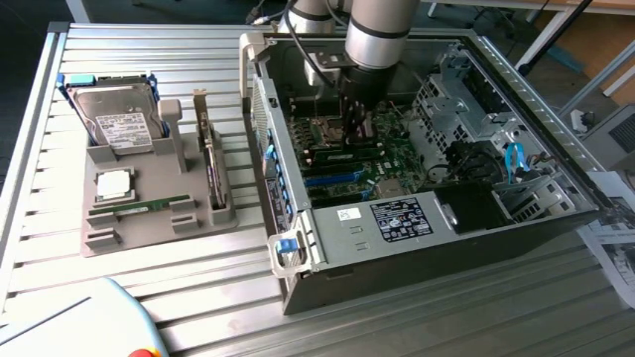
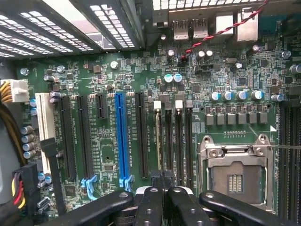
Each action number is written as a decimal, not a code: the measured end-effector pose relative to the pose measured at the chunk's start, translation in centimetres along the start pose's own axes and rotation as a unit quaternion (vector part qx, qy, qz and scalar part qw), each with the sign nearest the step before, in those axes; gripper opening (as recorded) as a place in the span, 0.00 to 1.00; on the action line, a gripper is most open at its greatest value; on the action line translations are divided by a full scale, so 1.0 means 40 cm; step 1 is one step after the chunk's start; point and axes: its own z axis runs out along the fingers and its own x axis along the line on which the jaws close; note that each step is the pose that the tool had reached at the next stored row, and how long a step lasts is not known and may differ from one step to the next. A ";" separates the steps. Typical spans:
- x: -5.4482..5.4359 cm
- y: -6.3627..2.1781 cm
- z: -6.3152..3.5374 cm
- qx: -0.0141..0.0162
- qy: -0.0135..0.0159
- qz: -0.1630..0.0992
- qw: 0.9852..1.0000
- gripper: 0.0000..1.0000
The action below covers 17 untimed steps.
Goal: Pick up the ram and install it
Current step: 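Press down the ram until it locks into place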
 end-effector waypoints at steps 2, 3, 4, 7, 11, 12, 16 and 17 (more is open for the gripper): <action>0.000 0.000 0.004 0.000 -0.002 0.000 1.000 0.11; 0.000 0.000 0.005 0.000 -0.004 0.000 1.000 0.11; -0.001 0.000 0.006 0.000 -0.004 0.000 1.000 0.11; -0.001 0.000 0.008 0.000 -0.007 0.000 1.000 0.11; -0.001 0.001 0.012 -0.001 -0.013 0.001 1.000 0.11; -0.001 0.001 0.012 -0.001 -0.014 0.001 1.000 0.11; 0.000 -0.001 -0.009 0.000 -0.017 0.001 1.000 0.11; 0.001 -0.001 -0.016 0.000 -0.017 0.001 1.000 0.11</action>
